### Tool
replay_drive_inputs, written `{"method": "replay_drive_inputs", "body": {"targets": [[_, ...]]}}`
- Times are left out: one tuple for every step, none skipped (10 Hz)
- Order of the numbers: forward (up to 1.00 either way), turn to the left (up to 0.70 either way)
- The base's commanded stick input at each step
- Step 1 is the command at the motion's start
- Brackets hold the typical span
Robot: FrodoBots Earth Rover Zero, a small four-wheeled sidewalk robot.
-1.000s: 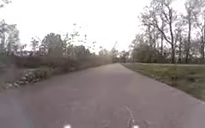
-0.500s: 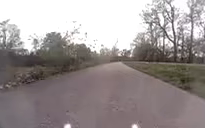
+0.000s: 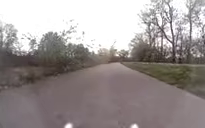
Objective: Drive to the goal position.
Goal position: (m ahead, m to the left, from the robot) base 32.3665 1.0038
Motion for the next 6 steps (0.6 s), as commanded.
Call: {"method": "replay_drive_inputs", "body": {"targets": [[1.00, 0.00], [1.00, 0.00], [1.00, 0.00], [1.00, 0.00], [1.00, 0.00], [1.00, 0.00]]}}
